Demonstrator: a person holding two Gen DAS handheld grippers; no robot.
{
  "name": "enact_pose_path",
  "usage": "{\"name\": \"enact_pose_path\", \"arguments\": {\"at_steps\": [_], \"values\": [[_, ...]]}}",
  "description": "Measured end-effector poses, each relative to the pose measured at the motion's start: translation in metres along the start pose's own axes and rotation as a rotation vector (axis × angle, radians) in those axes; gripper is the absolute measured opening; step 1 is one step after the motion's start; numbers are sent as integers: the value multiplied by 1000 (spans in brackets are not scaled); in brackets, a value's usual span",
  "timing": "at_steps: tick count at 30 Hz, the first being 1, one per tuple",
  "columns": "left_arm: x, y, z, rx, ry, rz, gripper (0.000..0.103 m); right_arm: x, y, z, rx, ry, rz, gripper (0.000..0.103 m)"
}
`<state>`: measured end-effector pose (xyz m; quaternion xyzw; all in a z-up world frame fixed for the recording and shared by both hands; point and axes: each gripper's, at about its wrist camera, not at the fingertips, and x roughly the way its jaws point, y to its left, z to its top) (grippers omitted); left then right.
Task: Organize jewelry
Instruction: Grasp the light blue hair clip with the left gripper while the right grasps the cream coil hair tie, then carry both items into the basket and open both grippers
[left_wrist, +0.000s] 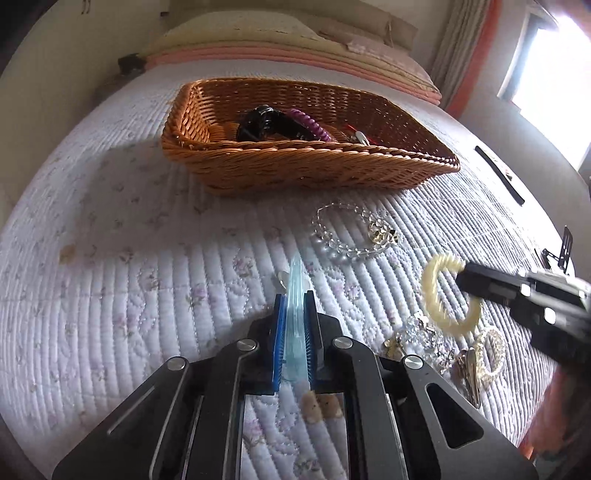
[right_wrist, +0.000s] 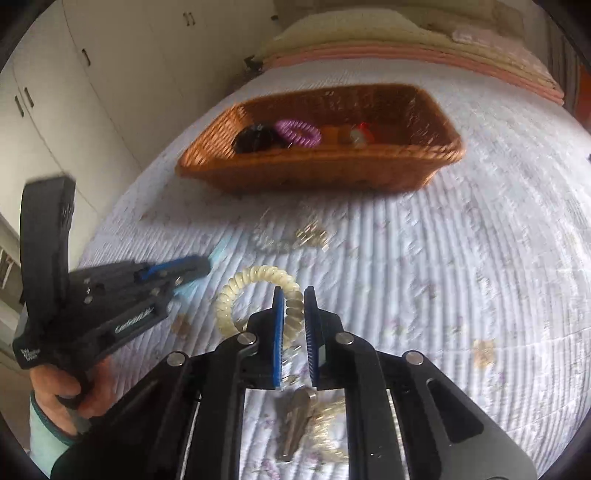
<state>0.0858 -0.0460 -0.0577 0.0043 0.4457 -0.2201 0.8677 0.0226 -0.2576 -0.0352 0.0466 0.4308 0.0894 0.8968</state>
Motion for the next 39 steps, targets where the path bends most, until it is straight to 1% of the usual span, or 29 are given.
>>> {"name": "enact_pose_path", "arguments": {"at_steps": [4, 5, 6, 7, 8, 9, 10, 11, 12, 15, 17, 19, 20, 22, 23, 24, 25, 26, 27, 28, 30, 33, 36, 37, 39], "values": [[-5, 3, -5, 12, -8, -18, 9, 7, -22, 3, -5, 9, -97, 9], [-6, 4, -7, 12, -11, -19, 11, 10, -27, 2, -4, 17, -109, 9], [-7, 5, -9, 11, -12, -23, 14, 15, -32, 1, 1, 27, -110, 9], [-7, 4, -9, 11, -16, -27, 16, 17, -34, 0, 4, 31, -109, 9], [-8, 4, -11, 10, -24, -33, 20, 16, -38, -5, 3, 33, -110, 9], [-10, 4, -12, 8, -29, -37, 29, 18, -40, -8, 0, 36, -116, 9], [-12, 4, -13, 5, -36, -36, 34, 17, -41, -11, 0, 31, -113, 9], [-15, 3, -14, 6, -45, -33, 42, 16, -43, -13, 2, 24, -103, 10], [-17, 2, -15, 10, -54, -30, 43, 16, -45, -12, 7, 25, -90, 10], [-17, -4, -15, 24, -53, -2, 43, 14, -54, -11, 37, 23, -53, 11], [-11, -7, -15, 24, -26, 17, 42, 13, -58, -12, 48, 27, -41, 11], [-7, -13, -19, 40, -26, 55, 42, 14, -59, -12, 46, 33, -33, 12], [-7, -15, -19, 48, -31, 71, 42, 22, -56, -12, 42, 32, -35, 14], [-5, -19, -20, 64, -38, 125, 35, 24, -52, -12, 26, 26, -45, 17], [-5, -20, -20, 68, -40, 139, 25, 25, -49, -12, 14, 23, -59, 17], [-4, -21, -20, 72, -43, 150, 17, 26, -45, -13, -2, 21, -77, 17], [-4, -21, -19, 74, -46, 155, 13, 26, -41, -14, -20, 17, -97, 17], [-5, -22, -19, 76, -51, 151, 10, 27, -38, -15, -38, 14, -116, 17], [-6, -21, -20, 75, -60, 150, 9, 28, -35, -16, -51, 10, -132, 17], [-7, -20, -19, 72, -66, 147, 9, 26, -31, -17, -70, 1, -142, 11], [-12, -16, -18, 50, -87, 128, 9, 22, -27, -18, -71, -13, -115, 9], [-34, -14, -13, 36, -166, 85, 9, 2, -25, -13, -59, -63, -77, 9], [-54, -16, 4, 42, -242, 70, 9, -24, -17, 5, -64, -140, -60, 9], [-61, -17, 14, 48, -270, 60, 9, -31, -15, 11, -66, -162, -58, 9], [-68, -18, 33, 60, -304, 45, 9, -42, -10, 35, -71, -213, -48, 9]]}}
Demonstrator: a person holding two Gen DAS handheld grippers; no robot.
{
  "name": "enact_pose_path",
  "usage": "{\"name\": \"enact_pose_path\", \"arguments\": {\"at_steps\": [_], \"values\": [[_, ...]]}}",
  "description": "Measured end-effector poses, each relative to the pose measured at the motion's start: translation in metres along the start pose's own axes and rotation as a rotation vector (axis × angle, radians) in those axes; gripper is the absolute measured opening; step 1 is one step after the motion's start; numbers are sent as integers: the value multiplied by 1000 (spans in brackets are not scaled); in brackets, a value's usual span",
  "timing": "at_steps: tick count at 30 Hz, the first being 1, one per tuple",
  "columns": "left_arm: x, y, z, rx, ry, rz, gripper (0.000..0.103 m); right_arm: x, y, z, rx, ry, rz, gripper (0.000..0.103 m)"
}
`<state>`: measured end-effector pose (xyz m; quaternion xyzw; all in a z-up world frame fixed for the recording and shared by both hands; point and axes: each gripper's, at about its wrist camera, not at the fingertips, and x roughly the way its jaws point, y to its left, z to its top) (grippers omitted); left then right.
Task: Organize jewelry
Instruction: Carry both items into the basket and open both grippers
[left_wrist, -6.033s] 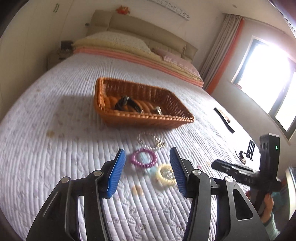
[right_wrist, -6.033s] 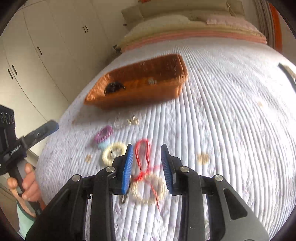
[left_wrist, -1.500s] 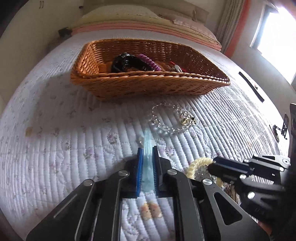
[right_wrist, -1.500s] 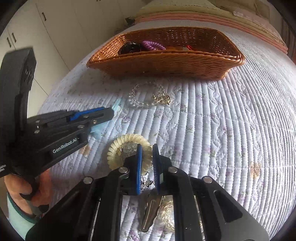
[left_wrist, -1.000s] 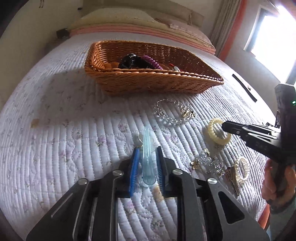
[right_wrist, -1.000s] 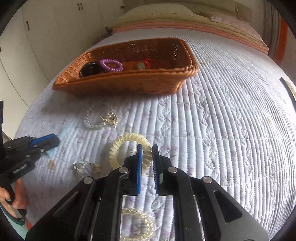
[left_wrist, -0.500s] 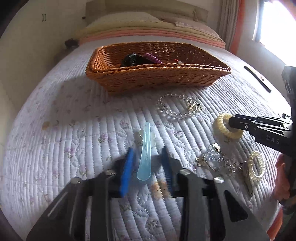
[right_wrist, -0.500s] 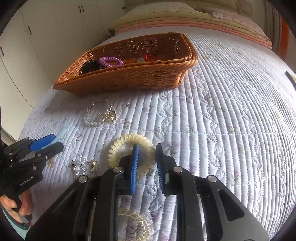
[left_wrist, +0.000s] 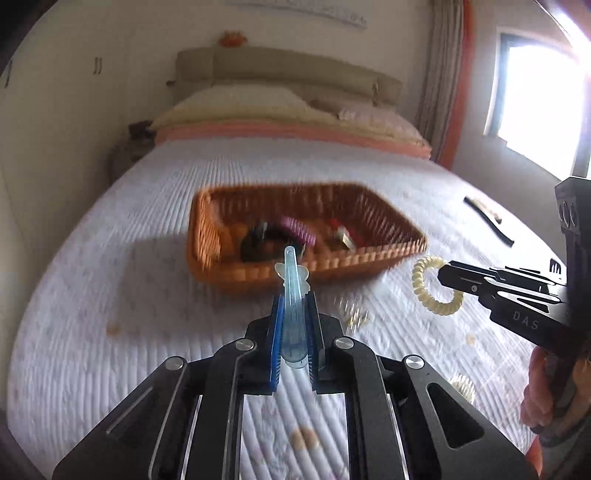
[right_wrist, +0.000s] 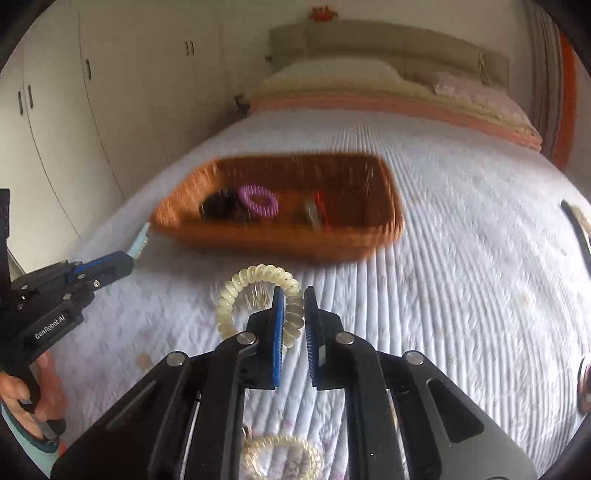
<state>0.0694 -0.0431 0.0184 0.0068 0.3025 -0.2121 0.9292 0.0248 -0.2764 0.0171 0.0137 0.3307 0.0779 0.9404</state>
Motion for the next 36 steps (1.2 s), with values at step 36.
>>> {"name": "enact_pose_path", "arguments": {"at_steps": [36], "values": [[86, 24, 86, -48, 54, -40, 34, 128, -52, 94, 196, 181, -27, 24]]}}
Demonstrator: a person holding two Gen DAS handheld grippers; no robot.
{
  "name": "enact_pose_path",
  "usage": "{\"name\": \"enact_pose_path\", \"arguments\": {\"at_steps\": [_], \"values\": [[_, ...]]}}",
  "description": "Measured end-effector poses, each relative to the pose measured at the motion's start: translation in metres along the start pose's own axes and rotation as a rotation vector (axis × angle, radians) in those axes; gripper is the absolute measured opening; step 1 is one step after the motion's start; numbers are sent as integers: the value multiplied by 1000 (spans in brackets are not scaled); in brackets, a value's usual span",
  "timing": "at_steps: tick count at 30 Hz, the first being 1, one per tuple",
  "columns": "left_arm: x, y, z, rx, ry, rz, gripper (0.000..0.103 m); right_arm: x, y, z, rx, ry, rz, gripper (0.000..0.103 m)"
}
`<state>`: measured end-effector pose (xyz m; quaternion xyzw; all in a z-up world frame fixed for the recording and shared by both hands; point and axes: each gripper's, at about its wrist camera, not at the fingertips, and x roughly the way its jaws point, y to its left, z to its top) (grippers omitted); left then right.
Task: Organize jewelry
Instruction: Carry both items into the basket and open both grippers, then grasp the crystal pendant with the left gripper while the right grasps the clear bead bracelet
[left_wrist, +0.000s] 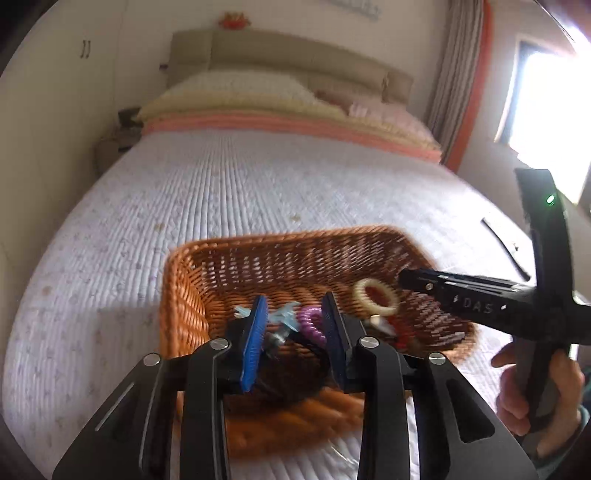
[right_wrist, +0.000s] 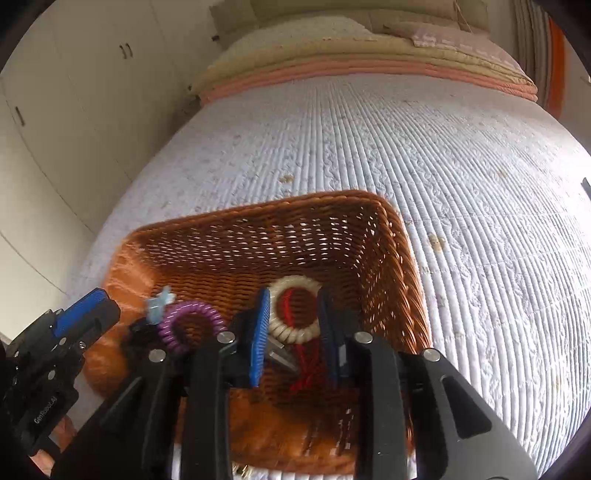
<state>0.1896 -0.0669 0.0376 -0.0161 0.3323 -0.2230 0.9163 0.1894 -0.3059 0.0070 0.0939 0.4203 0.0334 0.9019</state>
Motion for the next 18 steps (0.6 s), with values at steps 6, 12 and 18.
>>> {"name": "enact_pose_path", "arguments": {"at_steps": [6, 12, 18], "values": [[-85, -19, -9, 18, -106, -39, 39, -77, 14, -22, -37, -89, 53, 24], [-149, -38, -35, 16, -143, -113, 43, -145, 25, -65, -78, -155, 89, 30], [-185, -54, -65, 24, -163, -136, 51, -182, 30, -111, -108, -176, 70, 41]]}}
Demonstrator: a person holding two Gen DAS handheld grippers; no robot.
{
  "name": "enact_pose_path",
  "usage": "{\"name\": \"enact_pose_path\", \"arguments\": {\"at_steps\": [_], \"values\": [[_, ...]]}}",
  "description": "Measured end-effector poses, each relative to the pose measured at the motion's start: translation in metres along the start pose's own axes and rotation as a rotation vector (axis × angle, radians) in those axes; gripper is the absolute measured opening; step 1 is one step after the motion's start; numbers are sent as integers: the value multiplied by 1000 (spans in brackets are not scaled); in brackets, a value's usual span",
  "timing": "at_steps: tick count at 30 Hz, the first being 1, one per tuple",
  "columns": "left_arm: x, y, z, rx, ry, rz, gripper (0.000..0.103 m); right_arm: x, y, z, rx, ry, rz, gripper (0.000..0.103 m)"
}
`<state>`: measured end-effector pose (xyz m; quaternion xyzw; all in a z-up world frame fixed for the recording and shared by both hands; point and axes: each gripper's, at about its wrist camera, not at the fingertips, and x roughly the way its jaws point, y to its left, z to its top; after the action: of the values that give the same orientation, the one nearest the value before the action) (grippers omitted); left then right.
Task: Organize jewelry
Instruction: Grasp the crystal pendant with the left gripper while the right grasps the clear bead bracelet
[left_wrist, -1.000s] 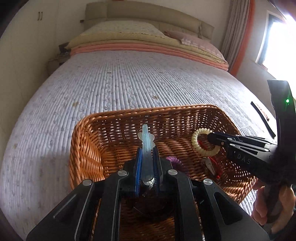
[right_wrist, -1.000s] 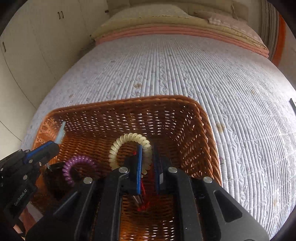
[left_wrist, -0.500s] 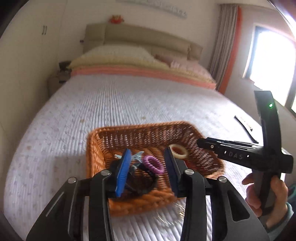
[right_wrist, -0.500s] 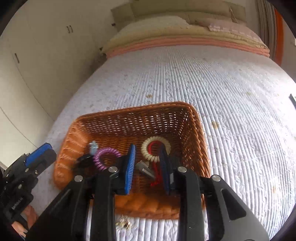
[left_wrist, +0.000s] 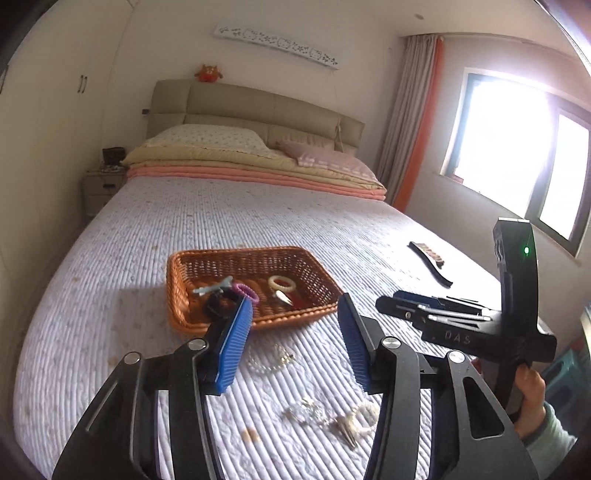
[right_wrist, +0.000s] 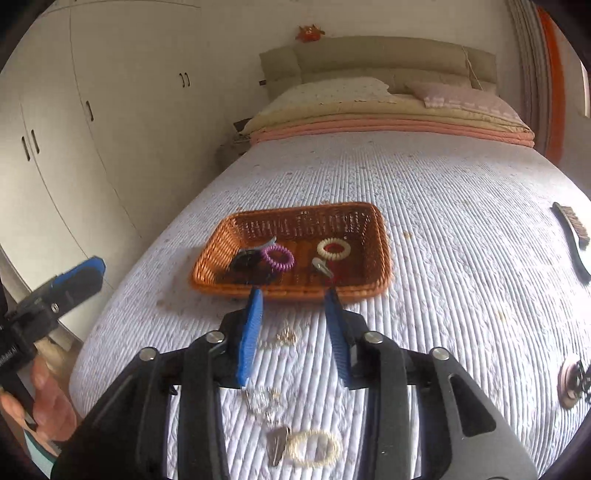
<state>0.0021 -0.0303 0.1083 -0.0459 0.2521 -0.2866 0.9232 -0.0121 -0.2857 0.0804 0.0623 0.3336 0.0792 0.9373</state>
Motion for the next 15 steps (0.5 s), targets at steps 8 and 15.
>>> {"name": "enact_pose_path", "arguments": {"at_steps": [8, 15], "values": [[12, -3, -53, -46, 92, -25, 57, -8, -1, -76, -35, 39, -60, 48], [63, 5, -100, -98, 227, -32, 56, 19, -17, -121, -35, 126, -89, 43]]}}
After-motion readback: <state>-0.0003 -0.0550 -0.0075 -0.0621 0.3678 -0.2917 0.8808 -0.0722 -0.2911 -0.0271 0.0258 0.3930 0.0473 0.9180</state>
